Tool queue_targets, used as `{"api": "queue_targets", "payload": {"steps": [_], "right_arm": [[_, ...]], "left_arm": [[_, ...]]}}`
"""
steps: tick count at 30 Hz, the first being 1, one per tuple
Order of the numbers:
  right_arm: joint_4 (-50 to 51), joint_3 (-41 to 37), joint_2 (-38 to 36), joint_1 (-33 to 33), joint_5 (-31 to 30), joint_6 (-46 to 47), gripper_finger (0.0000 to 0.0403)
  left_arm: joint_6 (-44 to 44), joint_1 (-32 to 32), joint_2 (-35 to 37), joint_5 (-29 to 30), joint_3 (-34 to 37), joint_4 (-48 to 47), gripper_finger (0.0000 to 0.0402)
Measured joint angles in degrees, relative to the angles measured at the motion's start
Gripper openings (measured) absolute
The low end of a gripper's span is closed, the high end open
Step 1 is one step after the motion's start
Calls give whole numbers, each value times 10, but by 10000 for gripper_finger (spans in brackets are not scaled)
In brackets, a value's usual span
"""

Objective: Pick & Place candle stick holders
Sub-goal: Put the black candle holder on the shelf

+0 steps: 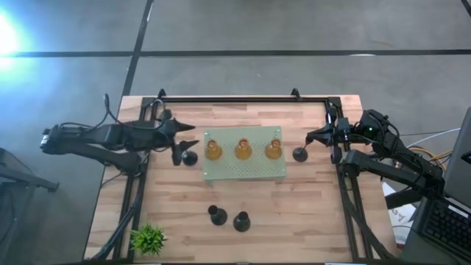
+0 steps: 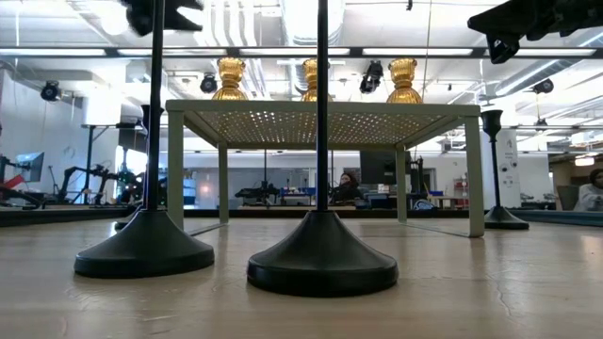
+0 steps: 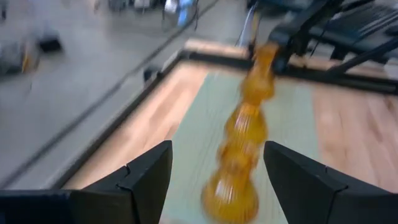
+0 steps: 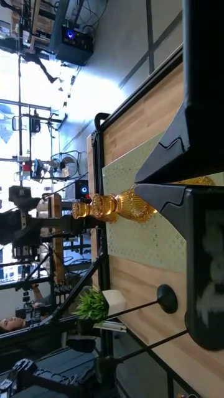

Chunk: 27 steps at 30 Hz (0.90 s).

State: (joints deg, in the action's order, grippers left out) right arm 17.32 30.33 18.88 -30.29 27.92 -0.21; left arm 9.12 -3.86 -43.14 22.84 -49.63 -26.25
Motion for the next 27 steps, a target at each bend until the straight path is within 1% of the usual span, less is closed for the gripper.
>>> {"api": "queue_targets", "payload": {"steps": [5, 10, 19, 27], "right_arm": [[0, 0, 0, 0, 0, 0, 9], [0, 0, 0, 0, 0, 0, 9], [0, 0, 0, 0, 0, 0, 9], [0, 0, 0, 0, 0, 0, 9]], "left_arm": [[109, -7, 18, 40, 0, -122, 257], [194, -25, 12, 61, 2, -188, 245], [283, -66, 10, 67, 2, -259, 208], [329, -110, 5, 73, 2, -270, 202]]}}
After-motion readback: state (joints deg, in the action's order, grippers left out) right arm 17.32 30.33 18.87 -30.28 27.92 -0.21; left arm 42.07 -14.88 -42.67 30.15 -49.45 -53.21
